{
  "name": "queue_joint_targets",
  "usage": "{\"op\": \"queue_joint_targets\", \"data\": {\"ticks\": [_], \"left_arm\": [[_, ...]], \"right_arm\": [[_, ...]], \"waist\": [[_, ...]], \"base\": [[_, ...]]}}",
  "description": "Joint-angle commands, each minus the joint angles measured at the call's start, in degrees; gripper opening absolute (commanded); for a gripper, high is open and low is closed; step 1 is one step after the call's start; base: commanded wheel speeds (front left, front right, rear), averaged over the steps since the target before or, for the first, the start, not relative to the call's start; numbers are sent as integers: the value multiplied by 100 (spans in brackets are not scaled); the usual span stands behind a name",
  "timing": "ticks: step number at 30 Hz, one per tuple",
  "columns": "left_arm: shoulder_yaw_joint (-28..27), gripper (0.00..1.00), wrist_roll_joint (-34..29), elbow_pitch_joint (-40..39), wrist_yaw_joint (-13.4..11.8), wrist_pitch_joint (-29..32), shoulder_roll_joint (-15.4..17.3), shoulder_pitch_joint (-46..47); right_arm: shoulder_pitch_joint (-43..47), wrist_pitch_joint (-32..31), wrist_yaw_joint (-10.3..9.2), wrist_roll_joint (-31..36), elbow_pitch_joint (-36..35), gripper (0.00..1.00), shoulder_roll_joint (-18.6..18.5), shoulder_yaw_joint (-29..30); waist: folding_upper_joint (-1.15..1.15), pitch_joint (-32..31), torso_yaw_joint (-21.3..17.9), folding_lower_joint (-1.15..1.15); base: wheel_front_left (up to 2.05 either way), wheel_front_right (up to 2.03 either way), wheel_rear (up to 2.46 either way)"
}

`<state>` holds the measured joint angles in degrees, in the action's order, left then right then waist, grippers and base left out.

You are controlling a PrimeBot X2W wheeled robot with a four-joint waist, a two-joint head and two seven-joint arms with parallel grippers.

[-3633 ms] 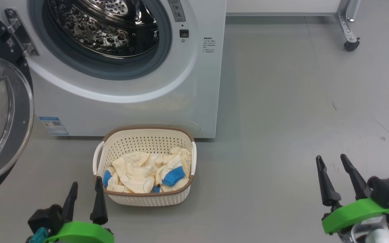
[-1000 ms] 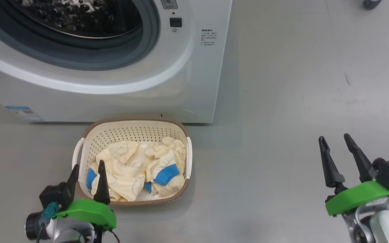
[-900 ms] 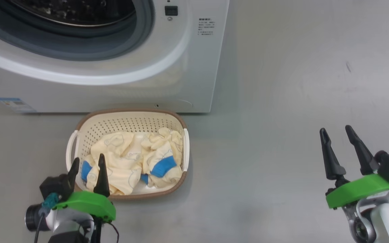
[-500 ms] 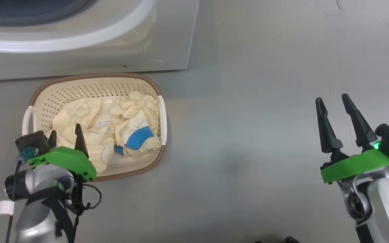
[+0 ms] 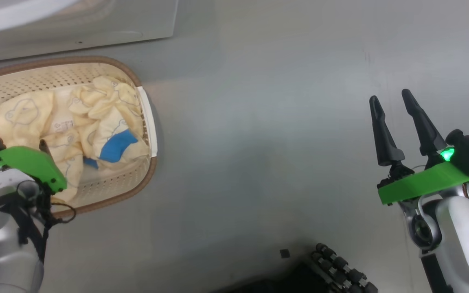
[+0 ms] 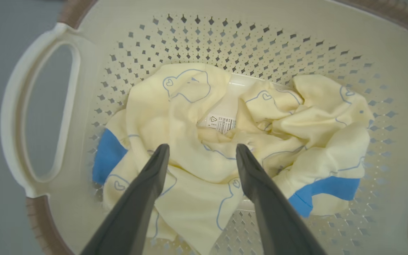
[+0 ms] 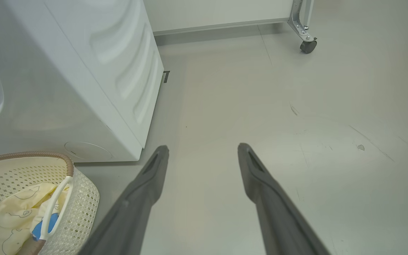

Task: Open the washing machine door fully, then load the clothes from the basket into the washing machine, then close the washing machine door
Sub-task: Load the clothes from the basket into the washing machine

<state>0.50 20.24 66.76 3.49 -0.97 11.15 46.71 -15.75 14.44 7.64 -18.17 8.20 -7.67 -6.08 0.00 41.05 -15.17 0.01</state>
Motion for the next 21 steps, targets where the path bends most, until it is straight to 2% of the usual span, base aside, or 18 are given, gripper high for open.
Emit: {"op": "queue_joint_targets", "data": {"ticks": [1, 14, 21], "left_arm": [[-116, 100, 37, 123, -44, 117, 321, 39], [104, 100, -141, 609, -461, 866, 794, 591], [300, 100, -265, 670, -627, 1381, 879, 889]], "right_arm": [[45, 56, -15, -58, -161, 100, -7, -108], [-63, 56, -15, -162, -134, 100, 169, -239], [-68, 56, -15, -216, -154, 100, 240, -237]], "waist": [[0, 219, -196, -1], [0, 706, -569, -1], [0, 1033, -638, -1]], "base": [[0, 0, 0], [0, 0, 0], [0, 0, 0]]}}
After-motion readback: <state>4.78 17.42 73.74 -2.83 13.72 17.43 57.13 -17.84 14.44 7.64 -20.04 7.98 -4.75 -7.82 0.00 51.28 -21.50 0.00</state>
